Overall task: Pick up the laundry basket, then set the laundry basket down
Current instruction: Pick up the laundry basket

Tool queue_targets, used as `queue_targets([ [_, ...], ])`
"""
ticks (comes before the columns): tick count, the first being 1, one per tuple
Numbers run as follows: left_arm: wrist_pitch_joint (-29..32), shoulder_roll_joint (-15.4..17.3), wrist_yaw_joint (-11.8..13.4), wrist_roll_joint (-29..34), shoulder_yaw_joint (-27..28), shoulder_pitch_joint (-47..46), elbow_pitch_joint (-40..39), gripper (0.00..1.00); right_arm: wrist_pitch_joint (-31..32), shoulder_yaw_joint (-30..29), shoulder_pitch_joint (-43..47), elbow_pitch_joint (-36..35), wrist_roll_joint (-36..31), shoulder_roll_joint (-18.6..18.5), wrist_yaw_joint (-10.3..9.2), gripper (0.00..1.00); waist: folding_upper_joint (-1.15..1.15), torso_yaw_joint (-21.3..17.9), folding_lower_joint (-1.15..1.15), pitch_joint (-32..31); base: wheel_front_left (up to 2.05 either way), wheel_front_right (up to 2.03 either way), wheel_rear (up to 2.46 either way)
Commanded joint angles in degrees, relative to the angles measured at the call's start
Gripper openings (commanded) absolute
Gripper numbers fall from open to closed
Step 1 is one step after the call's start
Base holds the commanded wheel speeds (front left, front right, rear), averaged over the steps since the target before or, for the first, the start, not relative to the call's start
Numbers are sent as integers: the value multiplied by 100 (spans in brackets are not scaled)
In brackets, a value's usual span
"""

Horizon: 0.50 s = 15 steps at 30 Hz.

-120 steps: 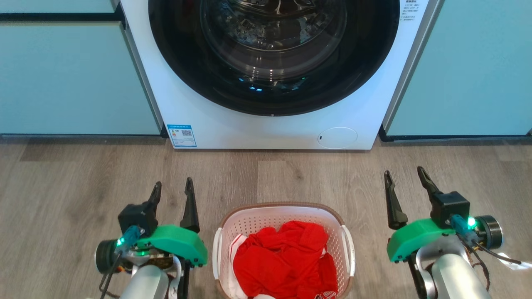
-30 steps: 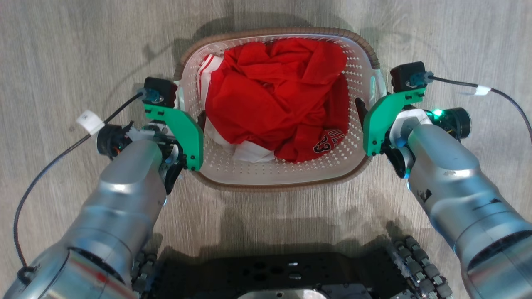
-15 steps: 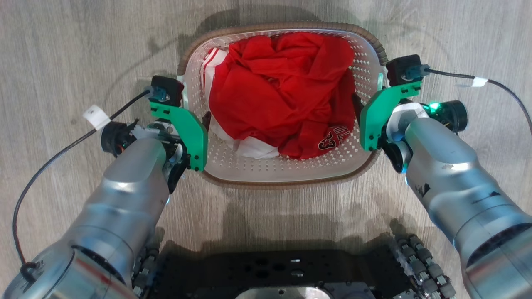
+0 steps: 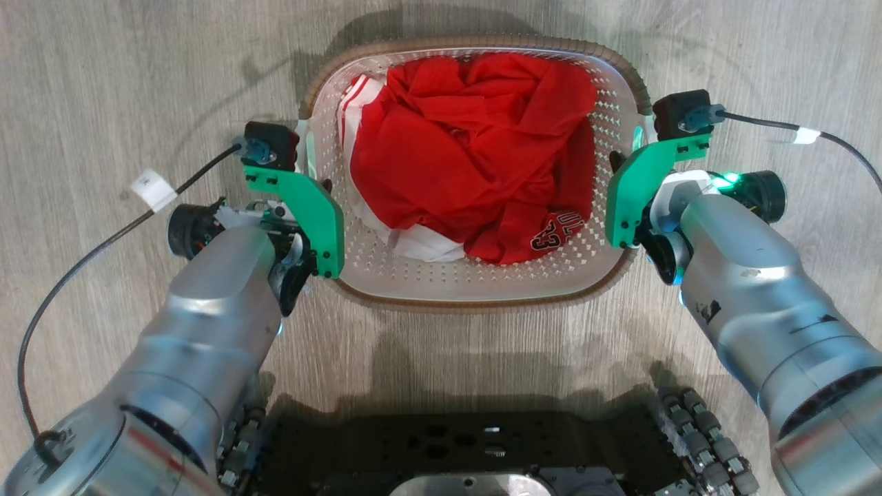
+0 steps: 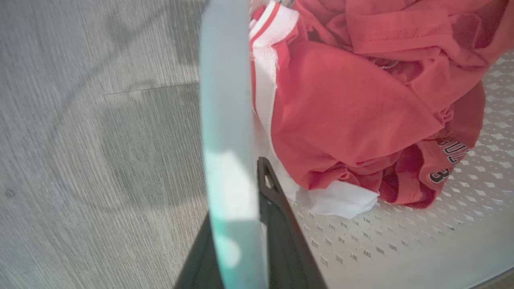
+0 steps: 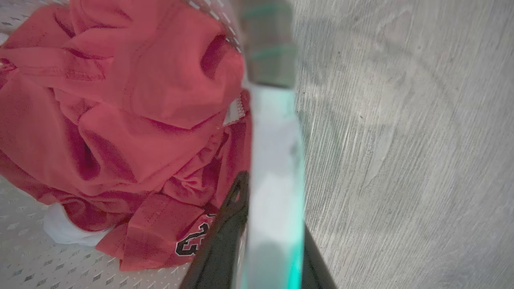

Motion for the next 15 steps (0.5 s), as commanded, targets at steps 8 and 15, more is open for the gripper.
queue_targets([
  [8,160,118,-75,-188,-243,58,-51,0,-63,247,187,54,85,72,41,0,-1,18,1,-40,0,0,0],
  [15,384,118,-158,-343,-493,139,-90,0,40,407,158,65,171,35,41,0,-1,30,1,-237,0,0,0],
])
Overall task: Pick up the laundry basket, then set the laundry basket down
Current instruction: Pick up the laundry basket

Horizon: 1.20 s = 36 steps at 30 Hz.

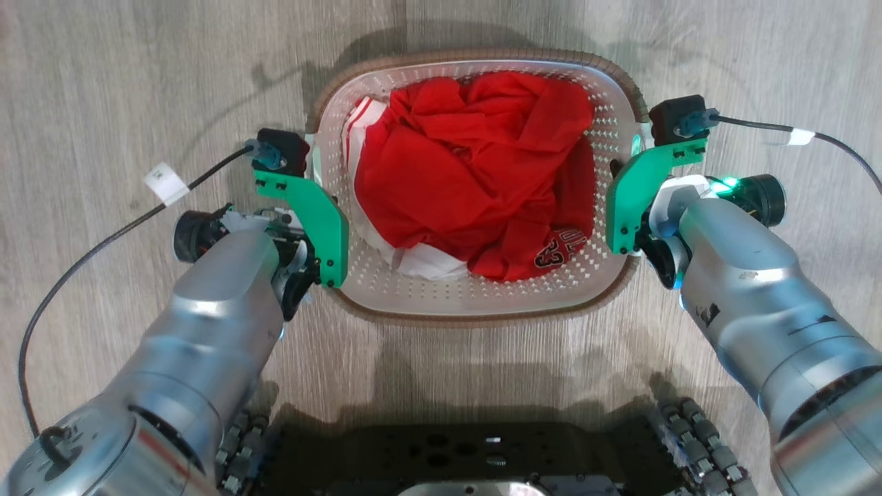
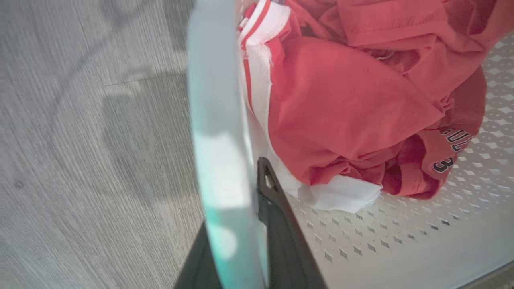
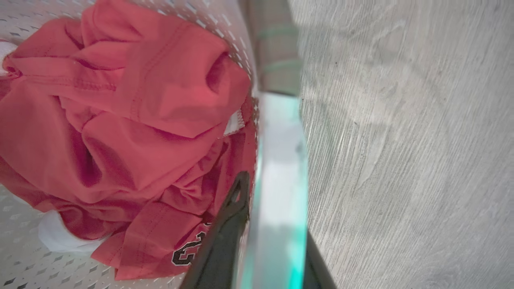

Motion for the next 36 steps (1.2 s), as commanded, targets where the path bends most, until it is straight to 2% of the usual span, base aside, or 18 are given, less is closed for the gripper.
queue_targets([
  [1,26,108,-98,2,-56,185,-88,0,44,153,187,-57,15,50,41,0,0,-1,0,-92,0,0,0],
  [13,269,108,-138,-188,-399,480,27,0,575,582,468,-223,329,16,41,0,0,-1,0,-1088,0,0,0],
  [17,407,108,-155,-245,-516,670,88,0,961,811,678,-351,548,4,41,0,0,3,0,-1763,0,0,0],
  [18,407,108,-155,-245,-516,670,88,0,961,811,678,-351,548,4,41,0,0,3,0,-1763,0,0,0],
  [19,476,108,-166,-280,-552,769,108,0,1067,884,775,-408,658,-10,41,0,0,10,0,-2087,0,0,0],
  [20,476,108,-166,-280,-552,769,108,0,1067,884,775,-408,658,-10,41,0,0,10,0,-2087,0,0,0],
  [23,564,108,-178,-361,-564,959,151,0,1222,941,986,-479,891,-17,41,0,0,35,0,-2599,0,0,0],
  [31,1097,108,-213,-463,-733,1497,230,0,1786,1220,1527,-598,1365,-7,41,0,0,76,0,-3866,0,0,0],
  [36,1505,142,-219,-580,-863,1765,52,0,2132,1415,1729,-748,1613,-5,41,0,0,135,0,-4360,0,0,0],
])
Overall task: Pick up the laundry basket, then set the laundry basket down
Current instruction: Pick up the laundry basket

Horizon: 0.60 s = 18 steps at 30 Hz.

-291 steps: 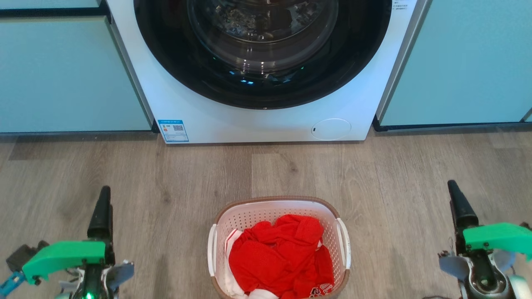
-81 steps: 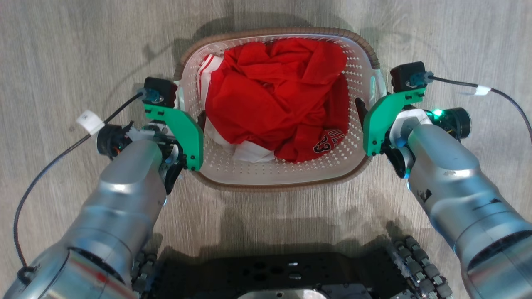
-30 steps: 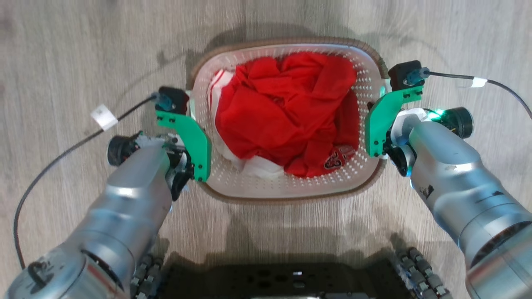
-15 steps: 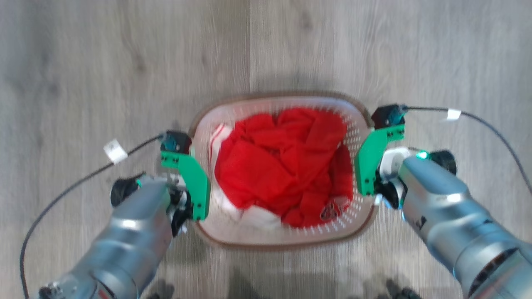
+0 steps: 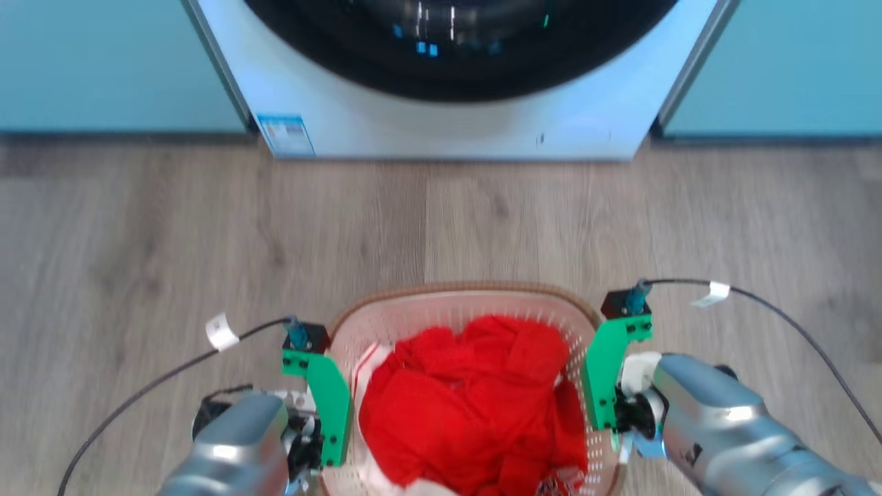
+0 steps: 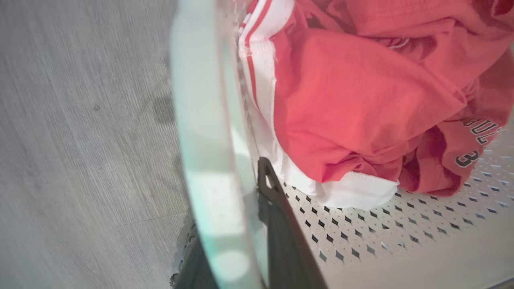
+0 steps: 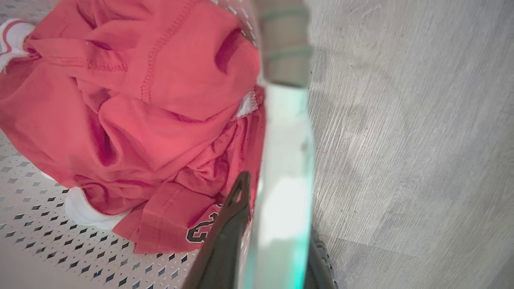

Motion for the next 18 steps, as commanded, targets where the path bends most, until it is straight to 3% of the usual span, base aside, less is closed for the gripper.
queue_targets([
  [1,72,111,-38,24,-59,-43,-129,0,-10,54,-55,-218,30,60,42,0,-1,73,1,-407,0,0,0],
  [18,735,311,-40,-318,-458,121,-727,0,384,515,28,-275,518,71,42,0,-1,144,1,-1367,0,0,0],
])
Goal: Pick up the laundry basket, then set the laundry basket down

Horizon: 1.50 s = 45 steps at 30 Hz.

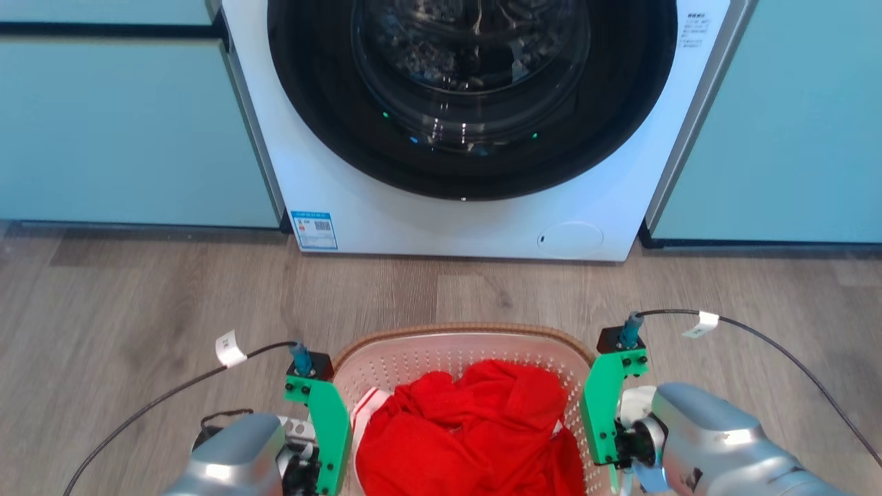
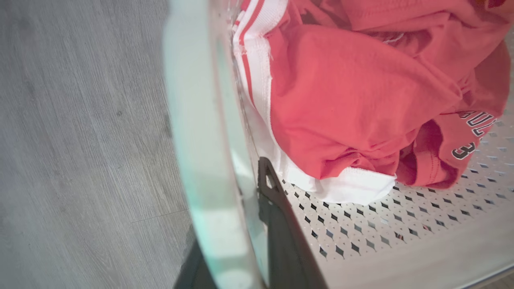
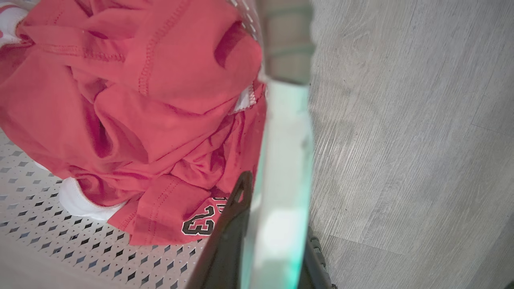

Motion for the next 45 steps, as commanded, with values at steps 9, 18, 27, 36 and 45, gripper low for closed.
queue_targets([
  [9,263,77,-47,-10,-162,-187,-298,0,-55,236,-199,-188,202,153,42,0,0,-87,1,-273,0,0,0],
  [18,716,86,-47,-70,-222,-247,-463,0,125,375,-274,-93,361,158,42,0,0,-113,1,-265,0,0,0],
  [27,1031,135,-47,-188,-250,-312,-637,0,192,492,-410,-116,517,163,42,0,0,-87,1,-206,0,0,0],
  [36,1043,153,-47,-199,-263,-316,-676,0,124,591,-504,-113,645,123,42,0,0,-41,1,-204,0,0,0],
  [45,994,154,-47,-238,-269,-273,-656,0,72,721,-573,-117,736,111,42,0,0,-22,1,-213,0,0,0],
])
